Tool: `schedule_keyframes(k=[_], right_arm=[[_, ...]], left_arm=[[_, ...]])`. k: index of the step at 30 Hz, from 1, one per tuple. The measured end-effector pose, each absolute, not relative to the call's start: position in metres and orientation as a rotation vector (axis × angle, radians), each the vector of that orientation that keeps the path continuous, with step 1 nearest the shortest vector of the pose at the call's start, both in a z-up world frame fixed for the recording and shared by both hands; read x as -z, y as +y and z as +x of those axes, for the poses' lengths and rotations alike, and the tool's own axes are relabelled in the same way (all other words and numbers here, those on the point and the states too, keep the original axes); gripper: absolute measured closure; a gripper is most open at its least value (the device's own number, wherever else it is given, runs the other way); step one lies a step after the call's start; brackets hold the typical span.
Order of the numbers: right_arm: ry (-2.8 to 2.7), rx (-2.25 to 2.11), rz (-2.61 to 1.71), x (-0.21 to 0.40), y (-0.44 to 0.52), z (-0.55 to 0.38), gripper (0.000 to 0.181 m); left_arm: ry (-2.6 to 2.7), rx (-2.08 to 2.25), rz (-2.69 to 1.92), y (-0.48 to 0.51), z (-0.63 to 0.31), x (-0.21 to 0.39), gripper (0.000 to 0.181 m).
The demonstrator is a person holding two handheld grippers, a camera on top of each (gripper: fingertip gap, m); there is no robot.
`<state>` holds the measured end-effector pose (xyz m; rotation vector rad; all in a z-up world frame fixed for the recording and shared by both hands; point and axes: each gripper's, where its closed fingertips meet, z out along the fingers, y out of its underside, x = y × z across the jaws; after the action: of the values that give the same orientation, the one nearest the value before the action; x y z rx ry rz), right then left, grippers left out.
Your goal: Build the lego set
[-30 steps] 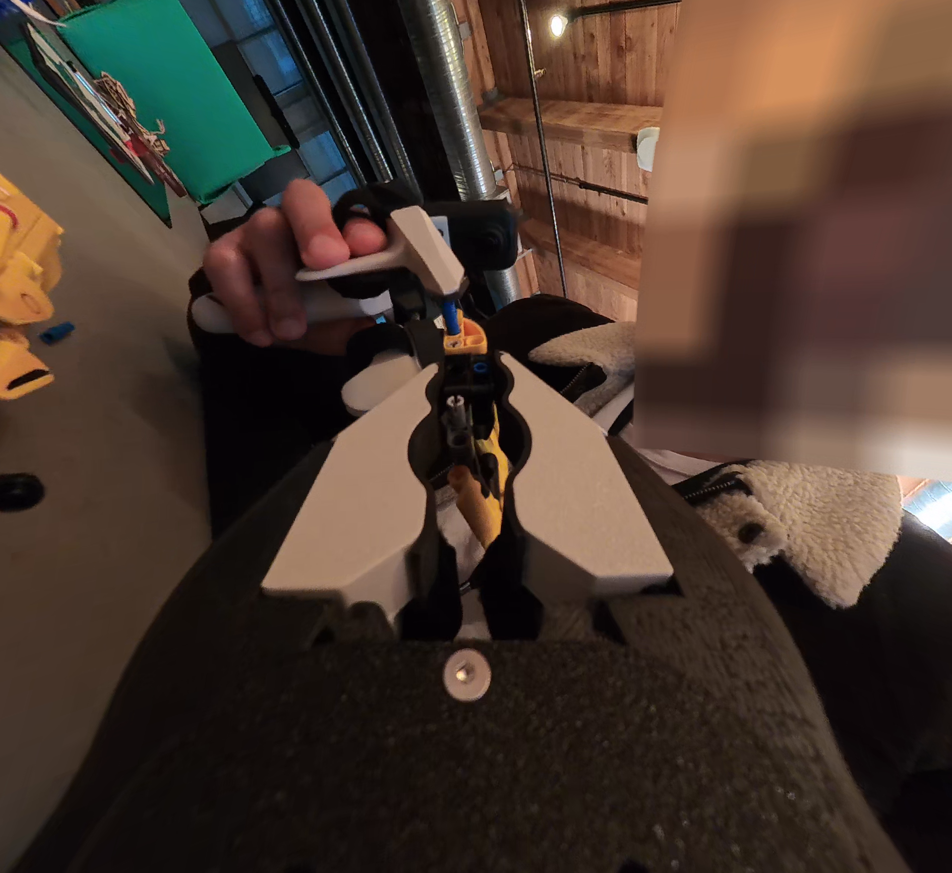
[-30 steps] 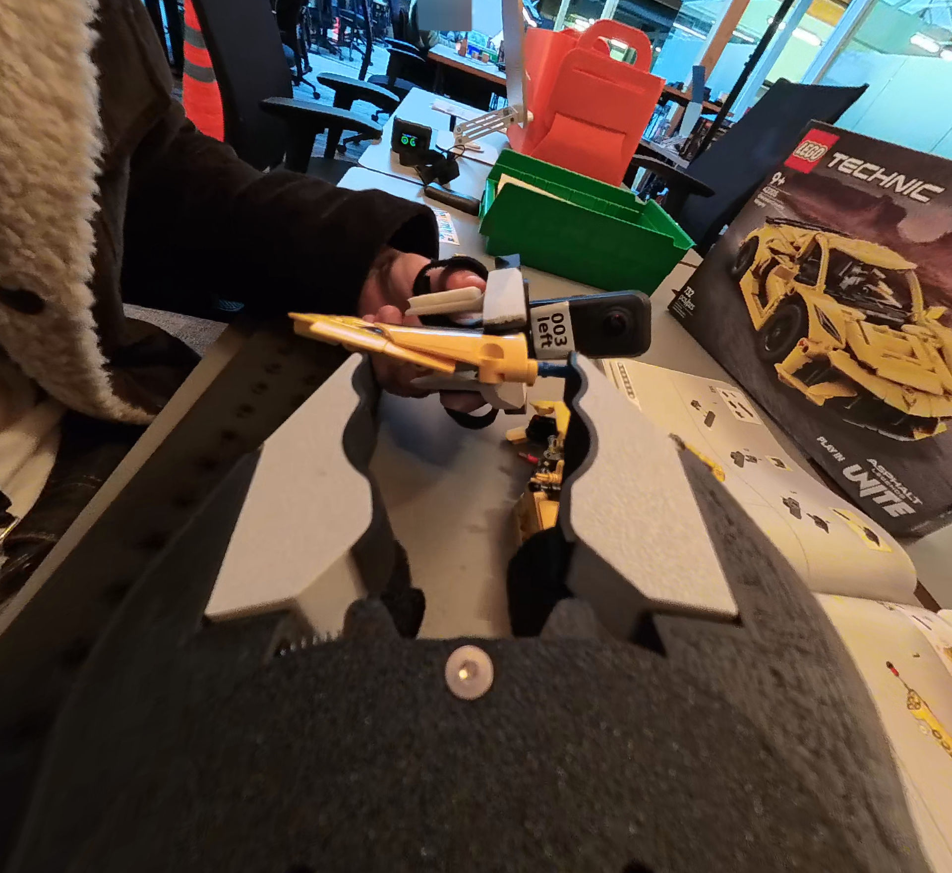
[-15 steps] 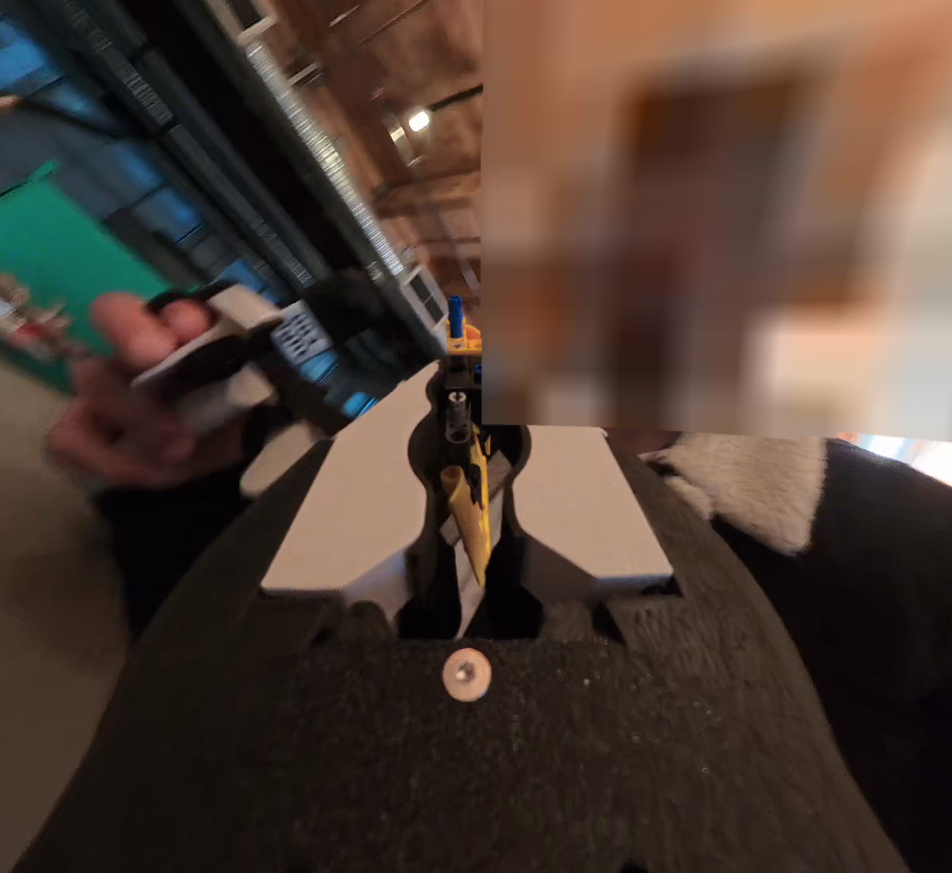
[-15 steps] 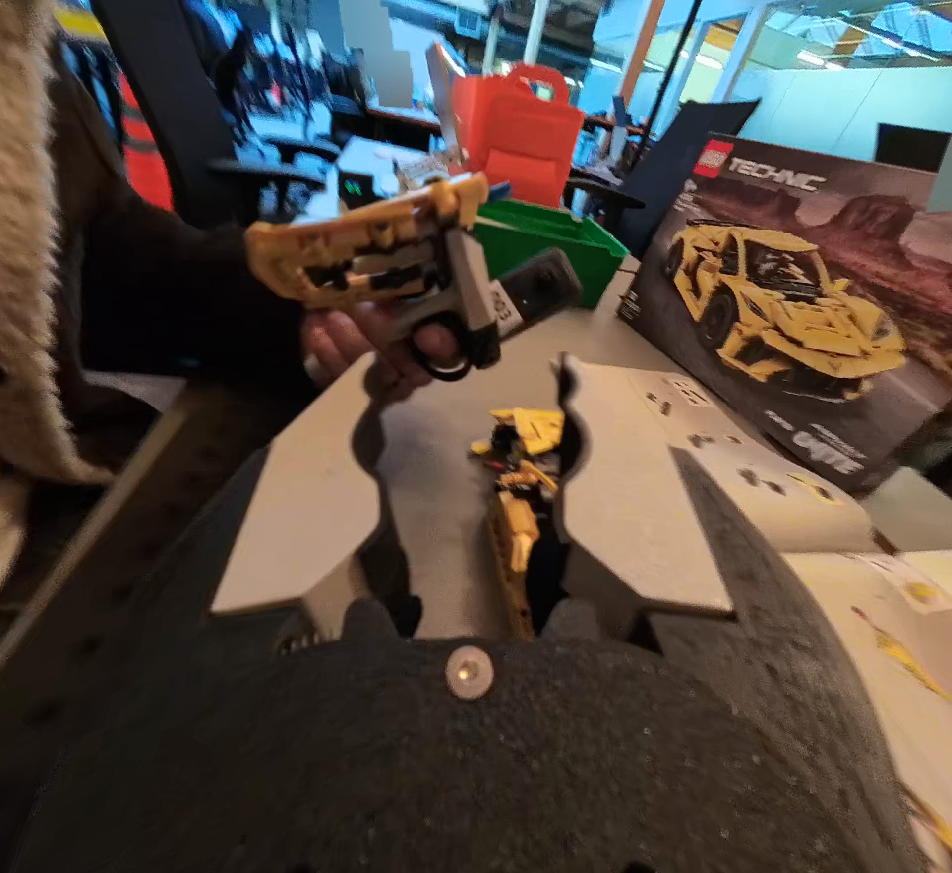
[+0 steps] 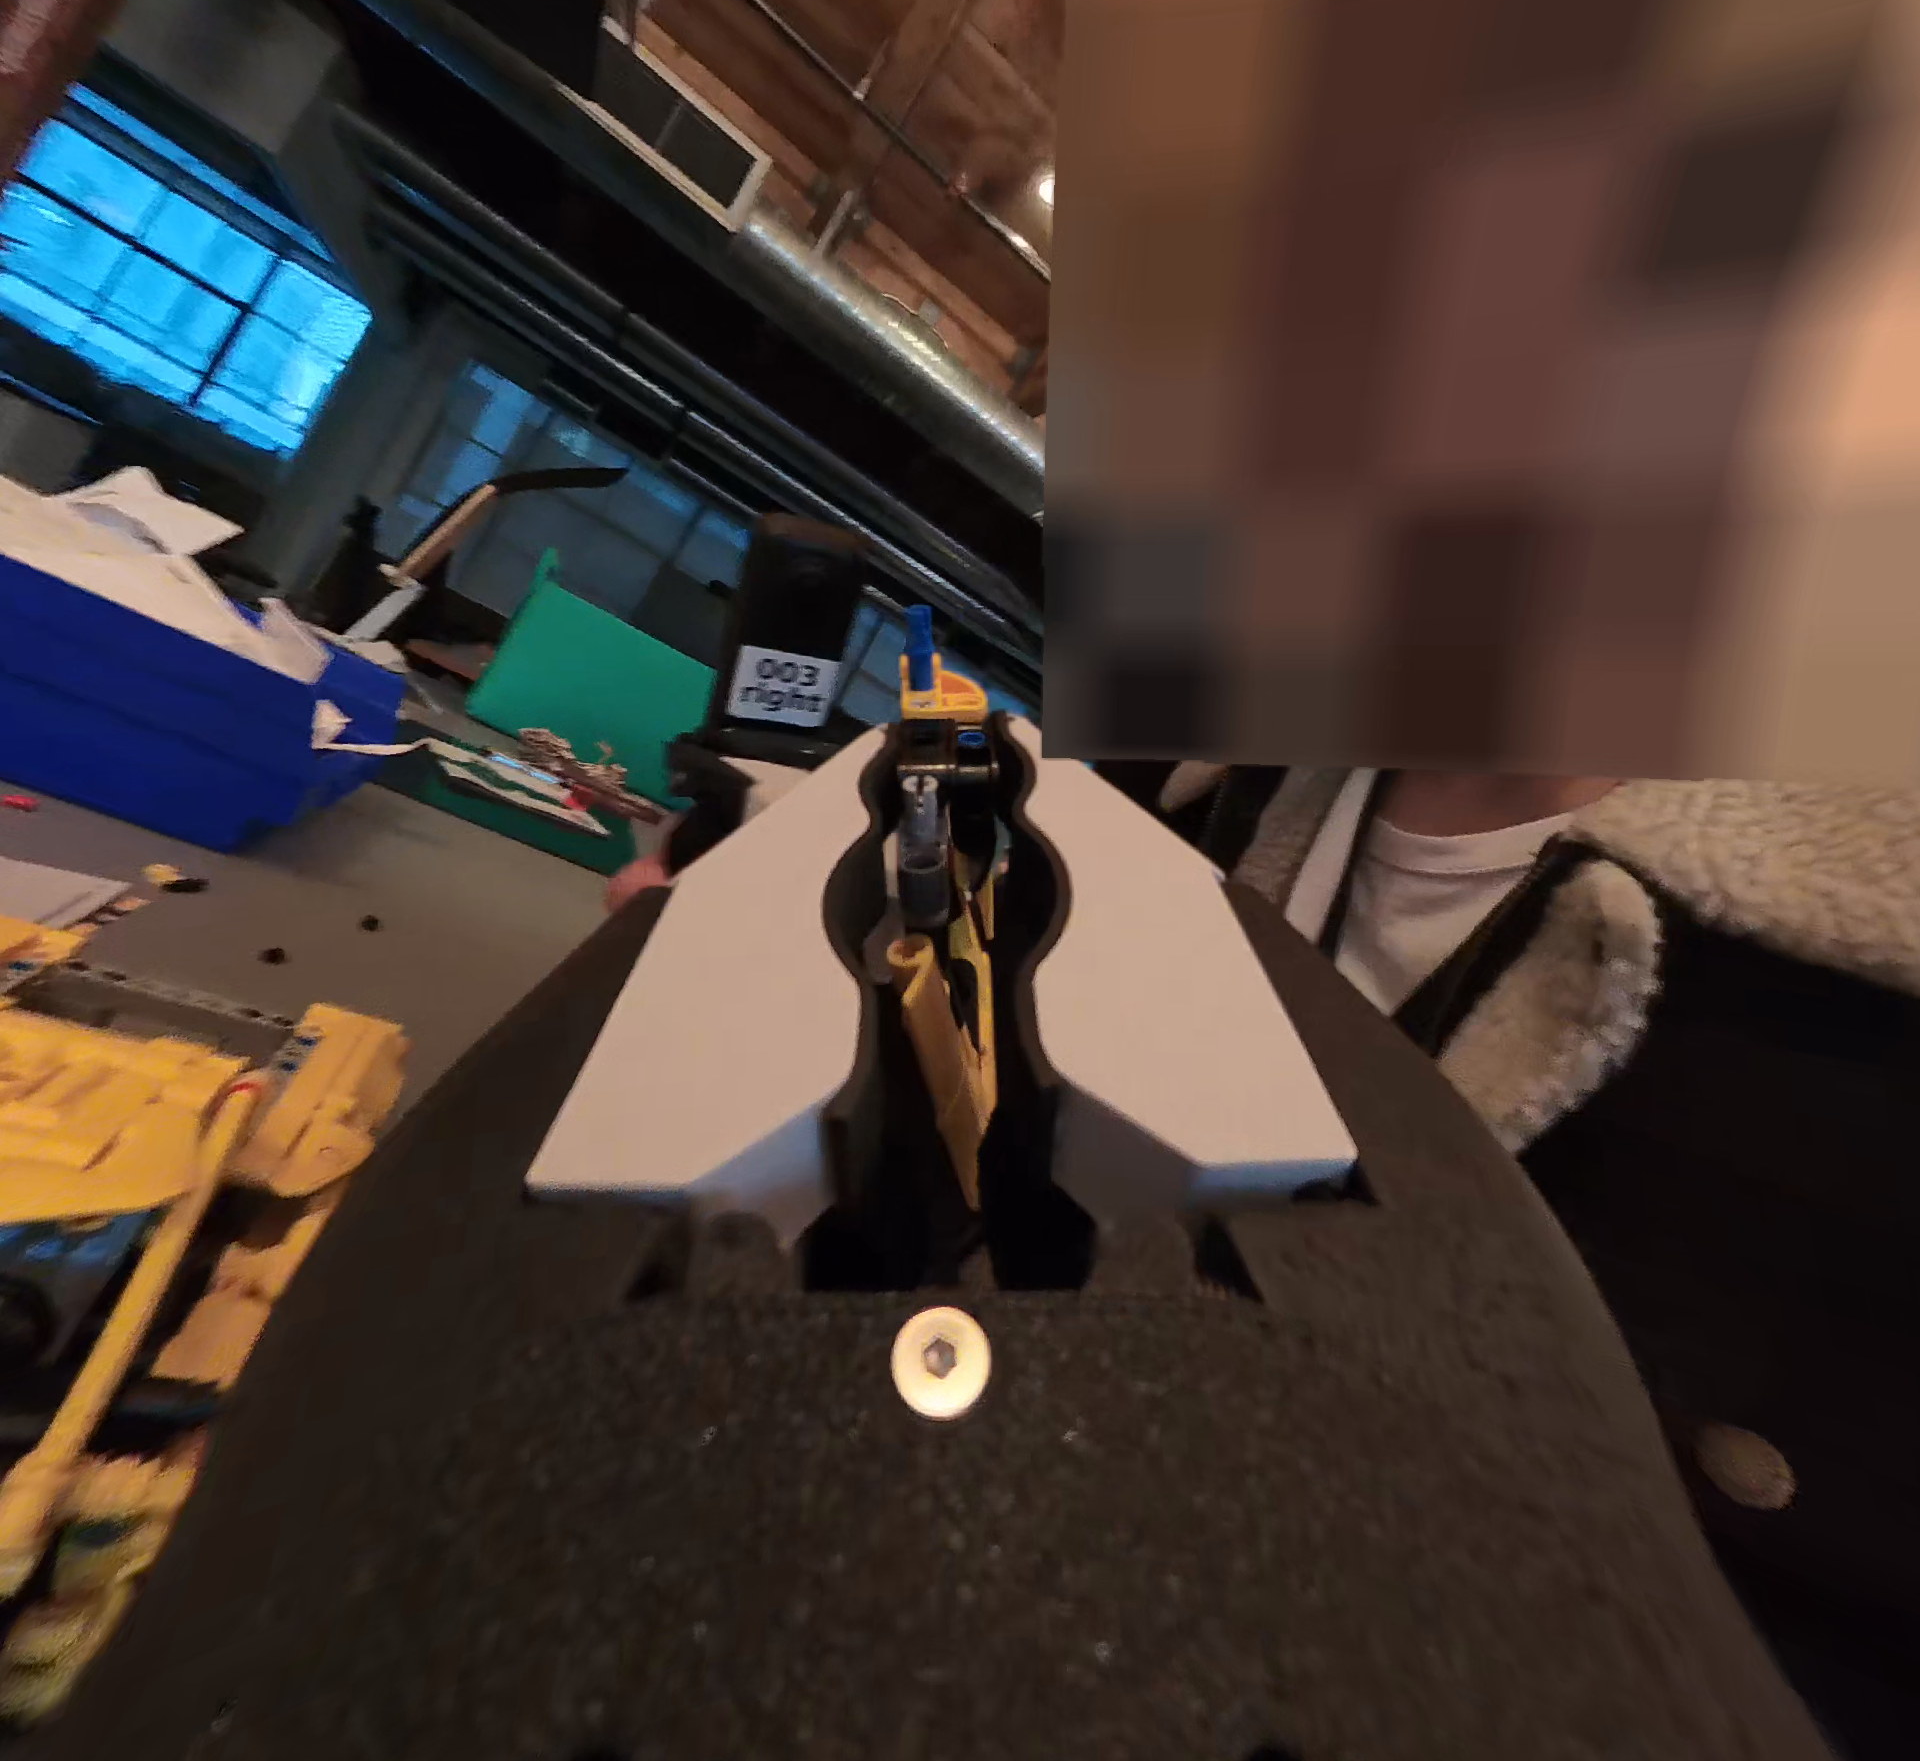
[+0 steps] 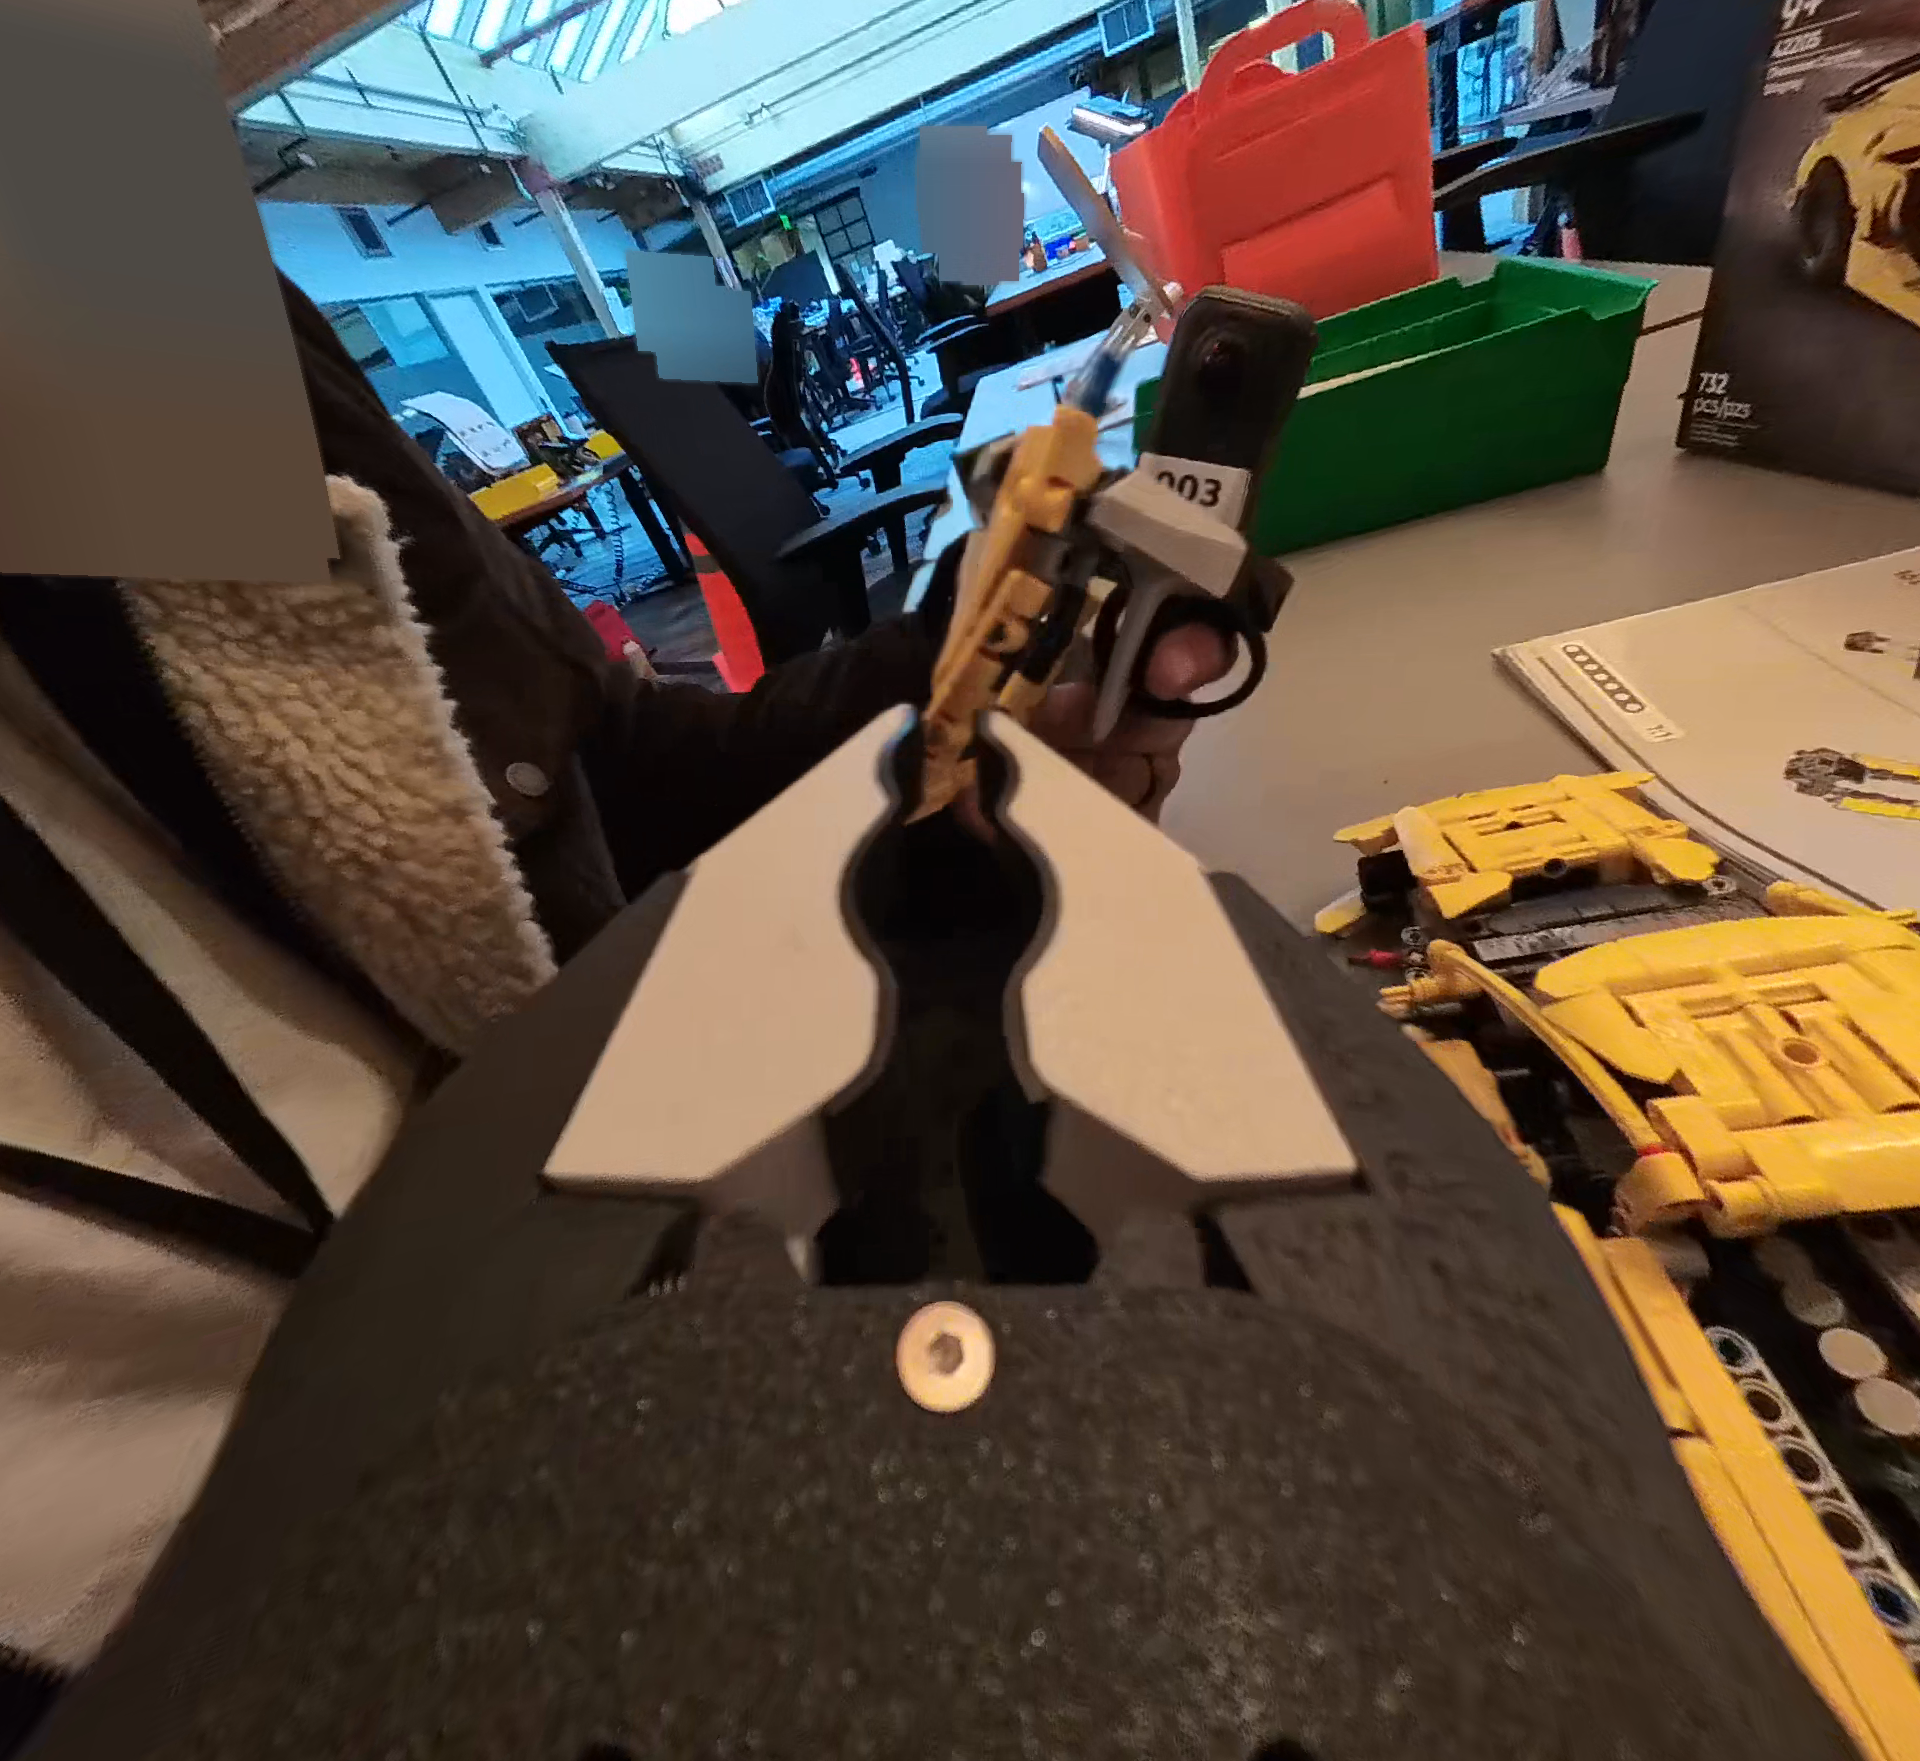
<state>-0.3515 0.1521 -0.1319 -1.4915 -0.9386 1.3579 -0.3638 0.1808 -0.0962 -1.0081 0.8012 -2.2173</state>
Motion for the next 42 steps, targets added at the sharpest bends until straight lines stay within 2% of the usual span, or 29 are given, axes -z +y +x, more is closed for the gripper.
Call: schedule_keyframes(k=[1, 3, 5, 8, 10, 12, 15, 16, 21, 24, 27, 29, 35, 38, 42], right_arm=[[-0.947, -1.336, -1.495, 0.133, 0.152, -0.351, 0.179], [-0.933, -1.305, -1.486, 0.132, 0.154, -0.349, 0.178], [-0.931, -1.331, -1.491, 0.133, 0.153, -0.349, 0.163], [-0.924, -1.370, -1.506, 0.136, 0.153, -0.352, 0.158], [-0.930, -1.311, -1.547, 0.142, 0.158, -0.353, 0.169], [-0.899, -1.190, -1.577, 0.145, 0.170, -0.350, 0.170], [-0.866, -0.737, -1.651, 0.156, 0.200, -0.333, 0.171], [-0.883, -0.533, -1.631, 0.157, 0.206, -0.328, 0.172], [-1.024, 0.400, -1.357, 0.151, 0.214, -0.317, 0.171], [-1.056, 0.581, -1.248, 0.150, 0.210, -0.318, 0.172], [-1.087, 0.588, -1.232, 0.154, 0.206, -0.324, 0.172], [-1.115, 0.611, -1.219, 0.159, 0.205, -0.328, 0.171], [-1.112, 0.520, -1.231, 0.170, 0.204, -0.337, 0.167], [-1.100, 0.144, -1.318, 0.167, 0.189, -0.349, 0.159], [-1.058, -0.585, -1.295, 0.124, 0.162, -0.349, 0.146]], left_arm=[[0.797, 2.184, -1.029, 0.184, -0.363, 0.098, 0.166], [0.806, 2.115, -1.030, 0.185, -0.363, 0.098, 0.166], [0.832, 2.051, -1.045, 0.185, -0.362, 0.100, 0.166], [0.871, 2.056, -1.059, 0.179, -0.358, 0.103, 0.166], [0.895, 2.039, -1.087, 0.176, -0.352, 0.106, 0.166], [0.838, 1.991, -1.141, 0.187, -0.350, 0.110, 0.164], [0.694, 1.736, -1.360, 0.222, -0.348, 0.131, 0.136], [0.646, 1.626, -1.411, 0.231, -0.349, 0.137, 0.132], [0.512, 1.393, -1.458, 0.222, -0.341, 0.139, 0.132], [0.472, 1.382, -1.542, 0.215, -0.330, 0.148, 0.132], [0.404, 1.498, -1.558, 0.213, -0.326, 0.147, 0.133], [0.326, 1.571, -1.541, 0.216, -0.333, 0.144, 0.149], [0.308, 1.709, -1.542, 0.218, -0.338, 0.150, 0.155], [0.437, 1.824, -1.542, 0.212, -0.339, 0.149, 0.156], [0.681, 1.930, -1.564, 0.196, -0.344, 0.148, 0.156]])
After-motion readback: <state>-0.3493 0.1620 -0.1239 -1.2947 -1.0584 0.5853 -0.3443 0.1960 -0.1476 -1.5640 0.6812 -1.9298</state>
